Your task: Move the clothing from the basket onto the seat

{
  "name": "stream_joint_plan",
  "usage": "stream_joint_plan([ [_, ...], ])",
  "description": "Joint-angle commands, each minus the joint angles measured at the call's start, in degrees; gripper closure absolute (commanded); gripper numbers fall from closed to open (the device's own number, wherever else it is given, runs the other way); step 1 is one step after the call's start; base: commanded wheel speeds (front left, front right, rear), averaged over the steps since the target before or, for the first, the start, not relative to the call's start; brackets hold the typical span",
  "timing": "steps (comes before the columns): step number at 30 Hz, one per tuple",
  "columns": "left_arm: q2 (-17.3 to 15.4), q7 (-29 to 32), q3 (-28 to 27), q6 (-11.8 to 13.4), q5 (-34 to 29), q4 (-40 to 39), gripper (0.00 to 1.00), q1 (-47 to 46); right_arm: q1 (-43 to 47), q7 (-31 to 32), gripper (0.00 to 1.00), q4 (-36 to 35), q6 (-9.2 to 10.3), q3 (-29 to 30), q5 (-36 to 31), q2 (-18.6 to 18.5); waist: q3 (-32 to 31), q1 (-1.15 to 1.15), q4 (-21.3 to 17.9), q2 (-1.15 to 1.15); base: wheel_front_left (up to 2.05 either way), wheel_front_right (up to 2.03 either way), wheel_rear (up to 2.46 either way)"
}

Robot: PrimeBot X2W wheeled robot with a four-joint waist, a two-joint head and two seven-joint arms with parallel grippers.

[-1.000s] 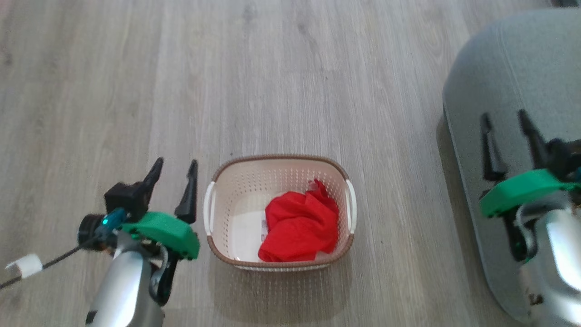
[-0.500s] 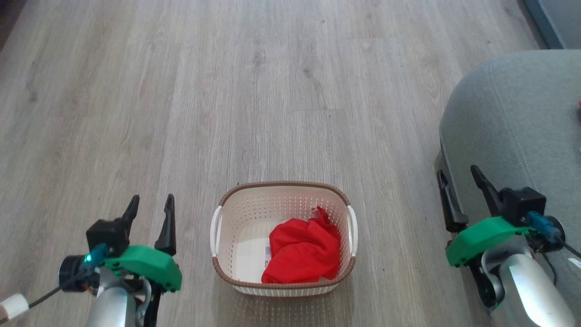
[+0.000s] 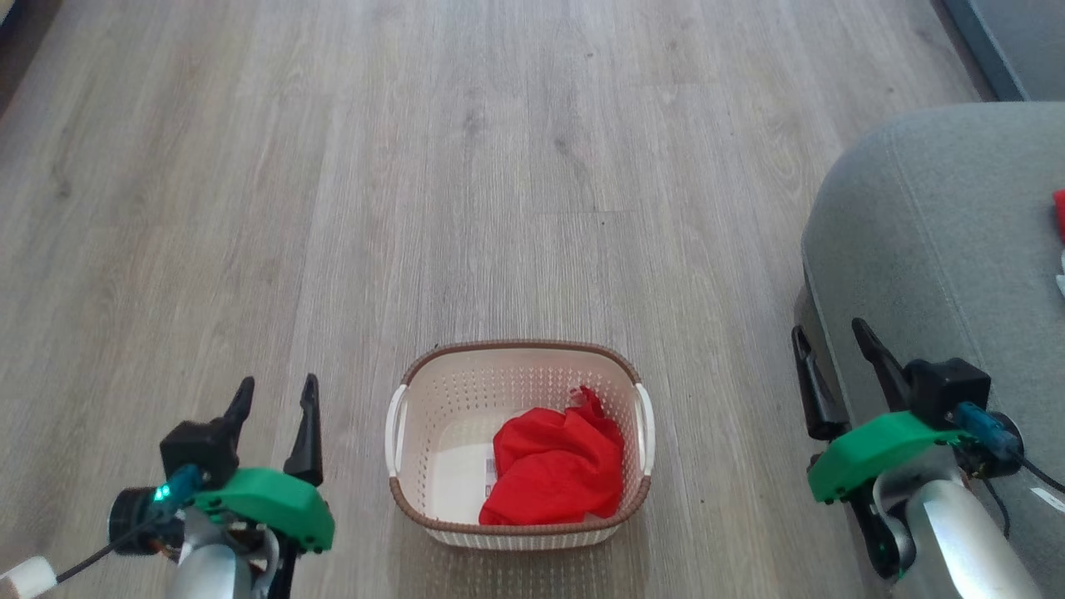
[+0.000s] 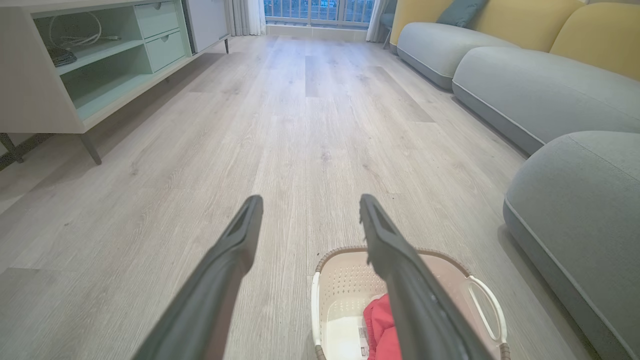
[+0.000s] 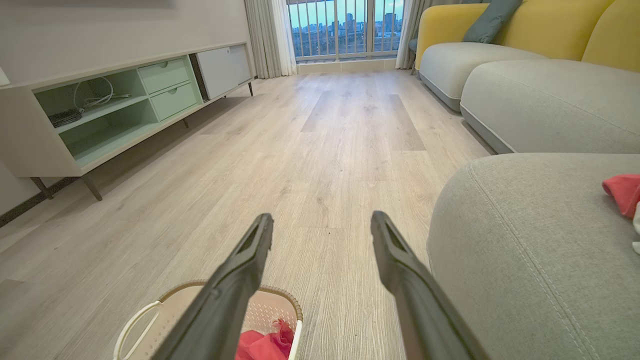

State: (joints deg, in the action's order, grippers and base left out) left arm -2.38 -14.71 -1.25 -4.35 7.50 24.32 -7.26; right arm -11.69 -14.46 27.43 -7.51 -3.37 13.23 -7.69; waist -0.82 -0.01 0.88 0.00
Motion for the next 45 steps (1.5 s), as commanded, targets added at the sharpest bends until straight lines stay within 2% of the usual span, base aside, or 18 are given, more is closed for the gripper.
stream_joint_plan([
  [1,-0.5,-0.3,-1.0,0.1,0.0,-2.0,0.0,-1.5,-1.5,-0.5,0.0,-2.2,0.02,-0.9,-0.2,-0.2,0.4,0.01,-0.1,0.0,0.0,0.0,0.0],
  [7,-0.5,-0.3,1.2,-0.1,0.9,-0.6,0.0,-2.0,-3.5,-0.5,0.0,-3.8,0.02,-0.9,-0.4,0.1,4.6,0.01,-1.4,0.0,0.0,0.0,0.0],
  [16,-0.5,-0.3,6.2,-0.6,3.4,4.7,0.0,-10.5,-11.7,-0.5,0.0,-8.3,0.02,-0.2,-1.5,1.5,19.5,0.01,-5.6,0.0,0.0,0.0,0.0],
  [22,-0.5,-0.3,10.0,-0.9,3.2,12.2,0.0,-17.8,-17.3,-0.5,0.0,-10.8,0.02,-0.4,-2.2,2.8,29.4,0.01,-9.1,0.0,0.0,0.0,0.0],
  [23,-0.5,-0.3,10.0,-0.9,3.2,12.2,0.0,-17.8,-17.3,-0.5,0.0,-10.8,0.02,-0.4,-2.2,2.8,29.4,0.01,-9.1,0.0,0.0,0.0,0.0],
  [24,-0.5,-0.3,11.1,-1.1,2.4,14.6,0.0,-20.9,-19.2,-0.5,0.0,-11.6,0.02,-0.6,-2.6,3.1,32.6,0.01,-10.0,0.0,0.0,0.0,0.0],
  [27,-0.5,-0.3,12.2,-1.3,1.6,17.3,0.0,-23.7,-20.7,-0.5,0.0,-12.3,0.02,-0.6,-2.8,3.4,35.4,0.01,-10.7,0.0,0.0,0.0,0.0],
  [29,-0.7,-0.3,13.8,-1.6,-0.1,21.6,0.0,-28.4,-22.7,-0.5,0.0,-13.6,0.02,-0.6,-3.0,3.8,39.9,0.01,-11.8,0.0,0.0,0.0,0.0],
  [45,-3.5,1.0,17.4,-1.7,-3.8,42.5,0.0,-48.1,-27.2,-0.5,0.0,-17.6,0.02,-2.3,-3.2,4.8,53.8,0.01,-17.6,0.0,0.0,0.0,0.0],
])
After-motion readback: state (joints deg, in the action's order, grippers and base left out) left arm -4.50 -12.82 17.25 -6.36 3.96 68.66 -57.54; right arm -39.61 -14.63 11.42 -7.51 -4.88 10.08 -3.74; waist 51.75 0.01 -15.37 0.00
